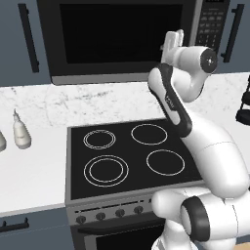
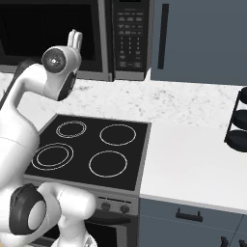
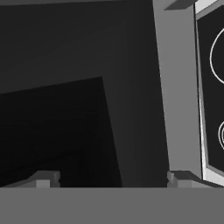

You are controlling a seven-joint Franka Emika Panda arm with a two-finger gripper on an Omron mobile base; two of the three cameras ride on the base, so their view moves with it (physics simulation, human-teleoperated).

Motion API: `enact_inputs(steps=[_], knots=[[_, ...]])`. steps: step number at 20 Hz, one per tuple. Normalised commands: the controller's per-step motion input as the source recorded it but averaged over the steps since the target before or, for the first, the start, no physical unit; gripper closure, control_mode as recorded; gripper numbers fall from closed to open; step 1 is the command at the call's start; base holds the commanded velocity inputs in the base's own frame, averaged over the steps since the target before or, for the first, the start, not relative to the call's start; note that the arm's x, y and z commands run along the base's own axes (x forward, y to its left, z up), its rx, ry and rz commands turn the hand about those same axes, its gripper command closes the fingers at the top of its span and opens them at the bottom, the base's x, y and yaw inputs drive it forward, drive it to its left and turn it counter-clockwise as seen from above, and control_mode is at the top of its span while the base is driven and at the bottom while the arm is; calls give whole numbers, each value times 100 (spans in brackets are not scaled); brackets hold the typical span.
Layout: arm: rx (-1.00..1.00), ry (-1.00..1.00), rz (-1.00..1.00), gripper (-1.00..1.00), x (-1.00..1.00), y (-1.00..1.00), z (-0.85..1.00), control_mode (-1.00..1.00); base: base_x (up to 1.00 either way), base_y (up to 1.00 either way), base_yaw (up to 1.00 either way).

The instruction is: Open the microwave, place the bowl with waffle inside the microwave, then close the microwave door and turn it on.

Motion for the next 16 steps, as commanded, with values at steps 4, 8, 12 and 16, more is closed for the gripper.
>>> enact_inputs(steps=[4,8,12,16], knots=[[0,0,9,-100,19,3,0,-100,0,0,0],[0,0,6,-100,27,8,0,-100,0,0,0],[0,0,5,-100,15,5,0,-100,0,0,0],[0,1,0,-100,2,1,1,-100,0,0,0]])
